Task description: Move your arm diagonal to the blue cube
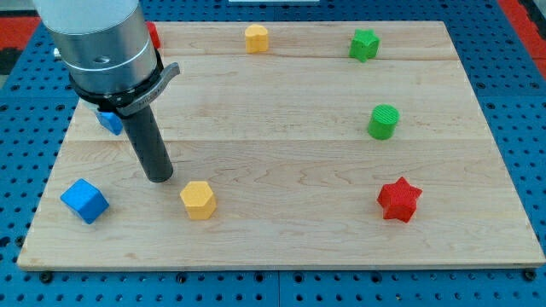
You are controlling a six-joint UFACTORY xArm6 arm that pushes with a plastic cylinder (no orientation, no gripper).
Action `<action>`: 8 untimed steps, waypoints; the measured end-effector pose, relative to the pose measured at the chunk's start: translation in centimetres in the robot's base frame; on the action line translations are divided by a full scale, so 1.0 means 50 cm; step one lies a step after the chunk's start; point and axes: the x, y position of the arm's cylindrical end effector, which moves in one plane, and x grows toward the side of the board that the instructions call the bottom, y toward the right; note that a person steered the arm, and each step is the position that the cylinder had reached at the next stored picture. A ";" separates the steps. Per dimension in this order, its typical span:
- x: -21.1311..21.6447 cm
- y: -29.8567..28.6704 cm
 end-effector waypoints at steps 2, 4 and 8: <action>0.000 0.001; -0.046 -0.018; -0.049 -0.023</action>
